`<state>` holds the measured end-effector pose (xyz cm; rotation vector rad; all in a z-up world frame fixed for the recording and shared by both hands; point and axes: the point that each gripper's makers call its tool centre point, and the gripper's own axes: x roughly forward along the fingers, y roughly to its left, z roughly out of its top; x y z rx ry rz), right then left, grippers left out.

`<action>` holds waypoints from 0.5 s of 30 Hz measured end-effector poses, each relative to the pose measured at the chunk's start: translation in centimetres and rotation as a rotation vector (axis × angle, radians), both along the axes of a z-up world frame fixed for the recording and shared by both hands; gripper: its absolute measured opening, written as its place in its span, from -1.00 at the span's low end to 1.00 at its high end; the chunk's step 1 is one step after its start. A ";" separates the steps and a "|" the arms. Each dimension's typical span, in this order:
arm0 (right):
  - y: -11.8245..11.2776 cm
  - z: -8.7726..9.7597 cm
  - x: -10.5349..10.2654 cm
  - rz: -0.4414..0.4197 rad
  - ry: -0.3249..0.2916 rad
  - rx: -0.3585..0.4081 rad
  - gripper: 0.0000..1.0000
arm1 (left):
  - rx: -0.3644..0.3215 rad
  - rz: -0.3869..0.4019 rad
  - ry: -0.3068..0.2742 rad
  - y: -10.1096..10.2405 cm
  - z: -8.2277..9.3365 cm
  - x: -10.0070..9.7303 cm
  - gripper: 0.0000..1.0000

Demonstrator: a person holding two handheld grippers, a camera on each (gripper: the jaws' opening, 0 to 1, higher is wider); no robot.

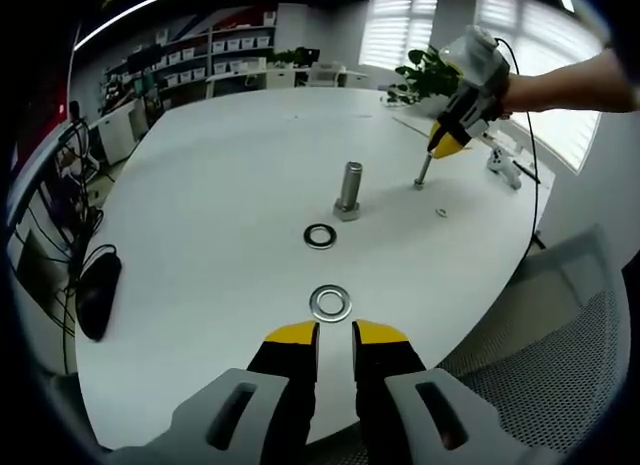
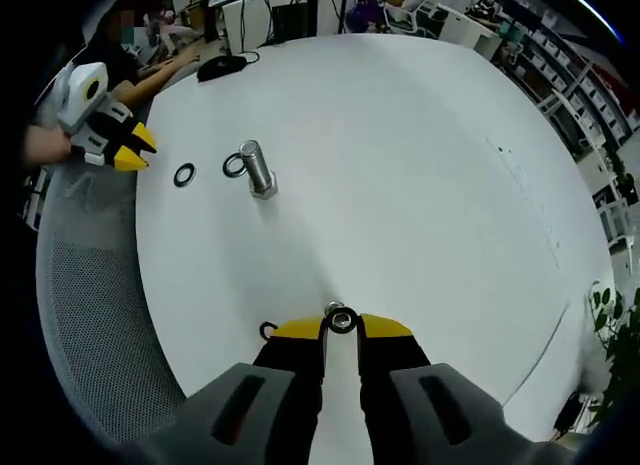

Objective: Place the washer onto the threaded stud by aligning its center hole with the stud, sliding it down to the base, and recovering from edge contact or off-axis alignment until the washer reaches the visible bottom stop.

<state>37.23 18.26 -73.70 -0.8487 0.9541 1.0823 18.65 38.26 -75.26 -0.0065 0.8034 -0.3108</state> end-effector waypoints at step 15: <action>-0.2 -1.7 0.1 0.024 0.012 -0.032 -0.72 | 0.004 0.007 0.005 0.1 0.0 -0.1 -0.79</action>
